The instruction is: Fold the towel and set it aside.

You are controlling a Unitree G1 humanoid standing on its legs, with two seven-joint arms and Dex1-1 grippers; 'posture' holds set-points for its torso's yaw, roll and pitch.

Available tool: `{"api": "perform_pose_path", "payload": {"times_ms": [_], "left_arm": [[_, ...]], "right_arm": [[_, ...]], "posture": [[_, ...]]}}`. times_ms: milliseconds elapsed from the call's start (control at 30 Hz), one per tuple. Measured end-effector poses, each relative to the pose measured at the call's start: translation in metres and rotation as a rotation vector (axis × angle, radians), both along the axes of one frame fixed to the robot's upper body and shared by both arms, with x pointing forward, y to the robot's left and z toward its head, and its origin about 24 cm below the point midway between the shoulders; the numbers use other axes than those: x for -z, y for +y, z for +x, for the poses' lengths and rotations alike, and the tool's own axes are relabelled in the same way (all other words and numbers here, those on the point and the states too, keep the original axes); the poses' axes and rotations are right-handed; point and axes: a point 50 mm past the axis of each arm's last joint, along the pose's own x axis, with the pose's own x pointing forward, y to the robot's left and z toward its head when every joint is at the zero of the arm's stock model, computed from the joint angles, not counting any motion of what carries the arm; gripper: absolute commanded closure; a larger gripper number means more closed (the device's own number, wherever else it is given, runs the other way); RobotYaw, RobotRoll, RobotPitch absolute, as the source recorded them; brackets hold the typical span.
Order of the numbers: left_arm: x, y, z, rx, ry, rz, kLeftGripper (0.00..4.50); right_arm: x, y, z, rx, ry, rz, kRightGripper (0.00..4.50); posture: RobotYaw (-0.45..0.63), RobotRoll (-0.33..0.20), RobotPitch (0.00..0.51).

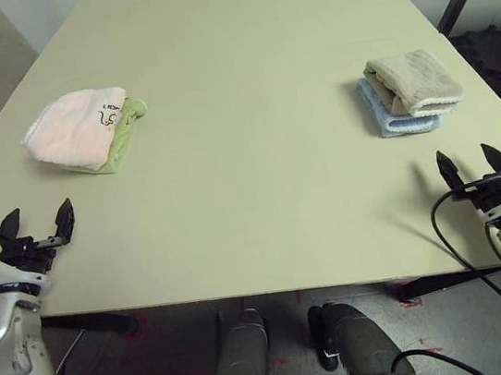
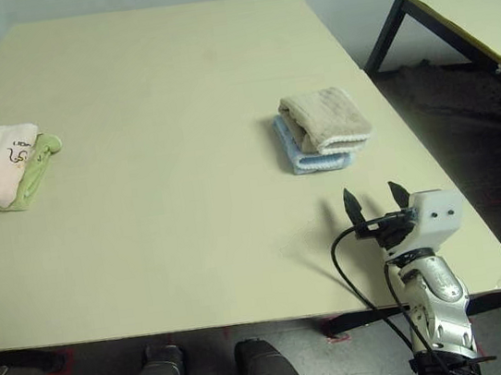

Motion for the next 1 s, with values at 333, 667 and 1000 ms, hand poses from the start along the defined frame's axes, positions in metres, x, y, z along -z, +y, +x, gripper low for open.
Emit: {"api": "perform_pose_path", "payload": {"times_ms": [333, 667, 1000], "left_arm": [[0.005, -0.003, 0.002, 0.018, 0.018, 0.005, 0.01], [0.010, 0.000, 0.003, 0.014, 0.022, -0.018, 0.01], [0.010, 0.003, 0.001, 0.022, 0.023, -0.004, 0.01]], "right_arm": [[0.005, 0.008, 0.002, -0.065, 0.010, 0.024, 0.00], [0.011, 0.005, -0.001, -0.073, 0.033, 0.037, 0.00], [0.016, 0.003, -0.002, -0.090, 0.060, 0.040, 0.00]], "posture": [[0.11, 0.000, 0.137], [0.12, 0.000, 0.115], [0.13, 0.000, 0.093]]}}
